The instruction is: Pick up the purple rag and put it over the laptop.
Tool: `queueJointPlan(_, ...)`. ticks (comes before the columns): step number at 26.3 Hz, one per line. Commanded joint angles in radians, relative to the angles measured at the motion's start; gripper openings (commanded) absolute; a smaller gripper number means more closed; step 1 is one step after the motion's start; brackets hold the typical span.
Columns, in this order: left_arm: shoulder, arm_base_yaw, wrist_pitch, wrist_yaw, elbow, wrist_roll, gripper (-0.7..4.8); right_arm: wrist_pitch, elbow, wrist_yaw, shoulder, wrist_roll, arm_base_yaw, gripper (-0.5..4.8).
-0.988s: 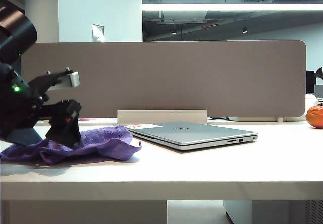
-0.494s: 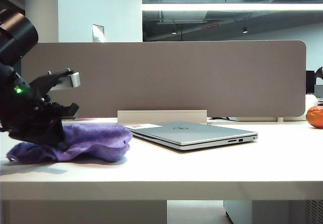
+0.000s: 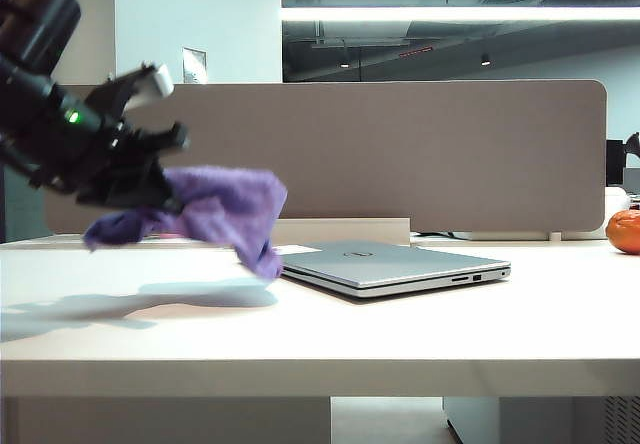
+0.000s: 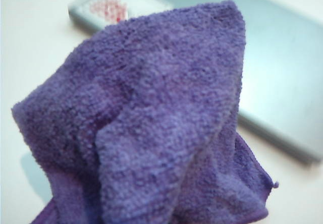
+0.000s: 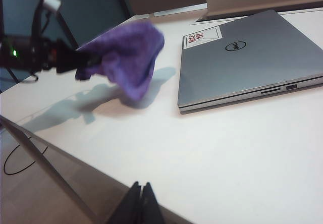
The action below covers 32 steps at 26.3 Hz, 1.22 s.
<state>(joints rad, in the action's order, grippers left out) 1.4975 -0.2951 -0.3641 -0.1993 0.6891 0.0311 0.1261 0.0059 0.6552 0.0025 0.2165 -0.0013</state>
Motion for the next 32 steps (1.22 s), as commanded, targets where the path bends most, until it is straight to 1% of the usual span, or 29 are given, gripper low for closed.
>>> queueJointPlan(1,-0.003,-0.015,-0.011,0.000,0.069,0.003,-0.06,-0.008,-0.004,-0.003,-0.002,0.000,0.000,0.22)
queueJointPlan(6,0.024,-0.048,-0.011,0.005,0.175,0.003,-0.06,-0.007,-0.004,-0.005,-0.002,0.000,0.000,0.22)
queueJointPlan(8,0.075,-0.088,-0.011,0.027,0.257,0.002,-0.06,-0.007,-0.004,-0.006,-0.002,0.000,0.000,0.22)
queueJointPlan(11,0.130,-0.122,-0.011,0.056,0.323,0.002,-0.06,-0.007,-0.004,-0.006,-0.002,0.000,0.000,0.22)
queueJointPlan(16,0.238,-0.164,-0.011,0.068,0.437,-0.006,-0.06,-0.007,-0.004,-0.006,-0.002,0.000,0.000,0.22)
queueJointPlan(19,0.304,-0.182,-0.011,0.068,0.496,-0.021,-0.06,-0.007,-0.004,-0.006,-0.002,0.000,0.000,0.22)
queueJointPlan(27,0.481,-0.199,-0.004,0.072,0.665,-0.020,-0.06,-0.005,-0.004,-0.006,-0.002,0.000,0.000,0.22)
queueJointPlan(32,0.559,-0.199,0.085,0.072,0.764,-0.019,-0.06,-0.003,-0.004,-0.005,-0.002,0.000,0.000,0.22)
